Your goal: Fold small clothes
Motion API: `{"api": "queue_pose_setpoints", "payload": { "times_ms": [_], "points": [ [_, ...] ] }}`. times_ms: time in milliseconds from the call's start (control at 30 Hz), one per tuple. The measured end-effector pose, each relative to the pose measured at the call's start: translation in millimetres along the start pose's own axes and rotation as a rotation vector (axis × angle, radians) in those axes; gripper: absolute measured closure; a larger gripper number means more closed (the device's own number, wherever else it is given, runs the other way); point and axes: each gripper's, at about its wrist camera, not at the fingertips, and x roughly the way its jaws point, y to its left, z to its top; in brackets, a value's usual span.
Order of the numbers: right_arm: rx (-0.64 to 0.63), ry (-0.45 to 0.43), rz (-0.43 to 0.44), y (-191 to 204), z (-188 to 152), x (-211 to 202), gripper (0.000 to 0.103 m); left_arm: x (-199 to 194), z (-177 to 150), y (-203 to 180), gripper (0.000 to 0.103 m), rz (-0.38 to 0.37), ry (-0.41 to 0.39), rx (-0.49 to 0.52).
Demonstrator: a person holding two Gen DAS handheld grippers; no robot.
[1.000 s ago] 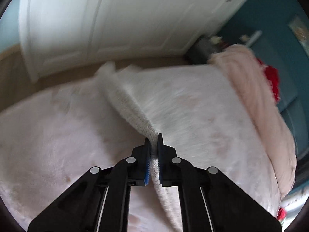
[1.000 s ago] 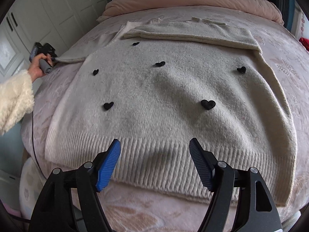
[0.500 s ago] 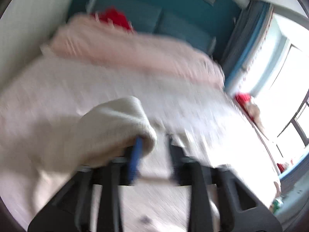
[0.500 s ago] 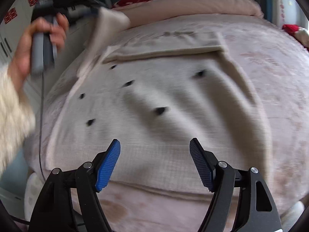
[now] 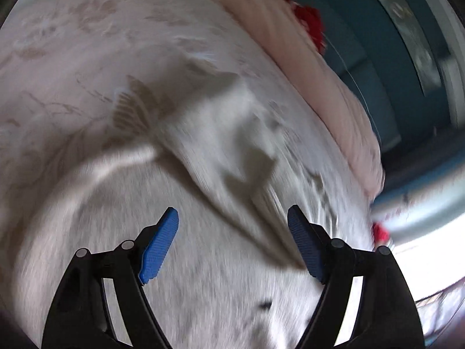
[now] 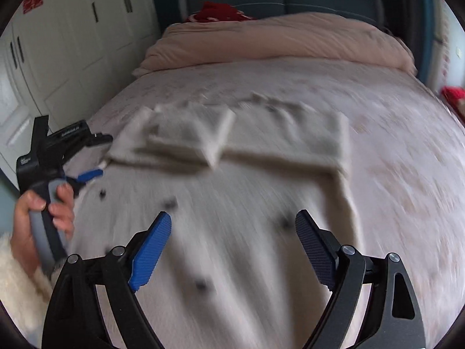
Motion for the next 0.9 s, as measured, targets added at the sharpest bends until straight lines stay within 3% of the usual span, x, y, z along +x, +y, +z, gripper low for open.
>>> {"api": "queue_pose_setpoints", "payload": {
  "times_ms": [100, 200, 267, 300, 333, 367, 433, 500, 600, 667, 767, 800, 867, 900],
  "points": [
    [-0.163, 0.005, -0.028, 43.8, 31.3, 46.0, 0.018, 30.9, 20.9, 13.0, 0.039, 0.024, 0.055, -0.112],
    [-0.379, 0.045, -0.089, 91.0, 49.0, 102.1, 0.02, 35.9, 26.6, 33.1, 0.055, 0.045, 0.066, -0.155],
    [-0.469, 0.073, -0.136, 106.6, 54.3, 134.5, 0.024, 37.8, 29.0, 33.6, 0.074, 0.056, 0.062, -0.137],
    [-0.484, 0.102, -0.137, 109.9, 54.1, 145.9, 0.043, 40.1, 29.9, 32.3, 0.079, 0.076, 0.055, -0.108],
    [-0.485, 0.135, -0.129, 110.4, 56.3, 156.0, 0.074, 38.4, 31.5, 34.1, 0.083, 0.084, 0.054, -0.094],
    [-0.47, 0.165, -0.124, 108.0, 60.1, 164.7, 0.086, 38.9, 31.7, 36.2, 0.088, 0.092, 0.054, -0.082],
    [-0.381, 0.164, -0.077, 93.0, 74.5, 163.9, 0.094, 36.9, 32.2, 41.3, 0.089, 0.08, 0.053, -0.088],
    [-0.185, 0.06, 0.001, 60.8, 99.3, 131.1, 0.094, 35.4, 33.5, 43.1, 0.089, 0.067, 0.05, -0.091],
    [0.24, -0.076, 0.122, -32.3, 108.5, 85.5, 0.094, 33.8, 30.8, 41.1, 0.087, 0.076, 0.045, -0.064],
    [0.436, -0.019, 0.153, -93.0, 84.5, 98.7, 0.093, 35.6, 27.3, 39.4, 0.084, 0.078, 0.038, -0.05],
    [0.517, 0.143, 0.121, -127.1, 49.0, 134.0, 0.089, 35.0, 24.4, 35.4, 0.082, 0.089, 0.023, -0.035],
    [0.54, 0.143, 0.157, -132.1, 39.3, 137.8, 0.088, 34.0, 23.8, 32.7, 0.08, 0.092, 0.02, -0.034],
    [0.561, 0.089, 0.186, -134.4, 35.4, 129.0, 0.078, 31.1, 23.8, 32.5, 0.074, 0.082, 0.011, -0.046],
    [0.565, 0.07, 0.192, -133.8, 36.3, 124.0, 0.064, 29.5, 24.5, 33.2, 0.073, 0.078, 0.008, -0.059]
  ]
}}
